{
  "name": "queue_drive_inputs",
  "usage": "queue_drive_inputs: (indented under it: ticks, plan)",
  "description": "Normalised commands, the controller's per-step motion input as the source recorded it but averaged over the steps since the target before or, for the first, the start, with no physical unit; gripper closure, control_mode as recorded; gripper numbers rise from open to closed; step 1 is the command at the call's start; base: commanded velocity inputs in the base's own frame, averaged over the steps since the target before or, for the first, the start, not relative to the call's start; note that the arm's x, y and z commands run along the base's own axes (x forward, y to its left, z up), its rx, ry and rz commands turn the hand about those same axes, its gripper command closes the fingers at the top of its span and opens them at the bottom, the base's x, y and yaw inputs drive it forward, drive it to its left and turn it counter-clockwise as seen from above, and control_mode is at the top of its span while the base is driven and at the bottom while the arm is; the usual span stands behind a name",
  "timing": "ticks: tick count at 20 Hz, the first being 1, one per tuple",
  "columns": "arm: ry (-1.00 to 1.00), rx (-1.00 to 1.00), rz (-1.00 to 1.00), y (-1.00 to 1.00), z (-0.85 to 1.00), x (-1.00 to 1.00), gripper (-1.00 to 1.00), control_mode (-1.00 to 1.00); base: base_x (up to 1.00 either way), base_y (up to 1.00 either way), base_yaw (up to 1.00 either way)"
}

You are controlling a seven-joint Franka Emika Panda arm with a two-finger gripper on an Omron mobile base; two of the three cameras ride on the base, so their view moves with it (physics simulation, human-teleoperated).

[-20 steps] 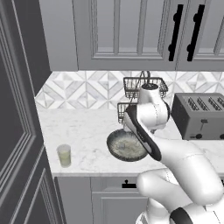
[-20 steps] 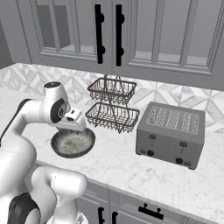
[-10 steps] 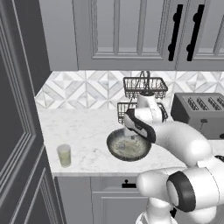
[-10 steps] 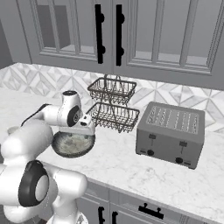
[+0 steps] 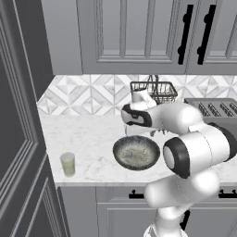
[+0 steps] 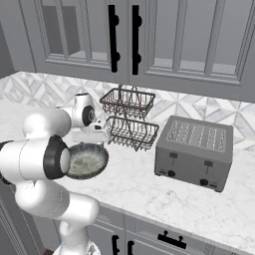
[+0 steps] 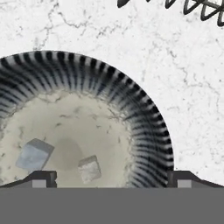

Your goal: Grab a lemon wedge from the fridge and one ice cube from the ice bowl, and put them in the glass of lemonade.

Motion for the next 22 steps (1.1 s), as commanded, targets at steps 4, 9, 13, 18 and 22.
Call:
queue_drive_inputs:
  ticks: [4,9,13,18,22]
  plan:
    - [0.00,0.00,0.12,0.11,-0.17,0.00,-1.00,-1.00,0.00,0.00,0.00]
    - [0.00,0.00,0.08,0.06,-0.03,0.00,-1.00,-1.00,0.00,0.00,0.00]
    - [0.00,0.00,0.15,0.02,-0.06,-0.03,-1.00,-1.00,0.00,0.00,0.00]
    - [-0.05,0.00,0.02,0.20,-0.01,-0.02,-1.00,-1.00,0.00,0.00,0.00]
    - [-0.18,0.00,0.06,0.26,-0.08,-0.20,-1.00,-1.00,0.00,0.00,0.00]
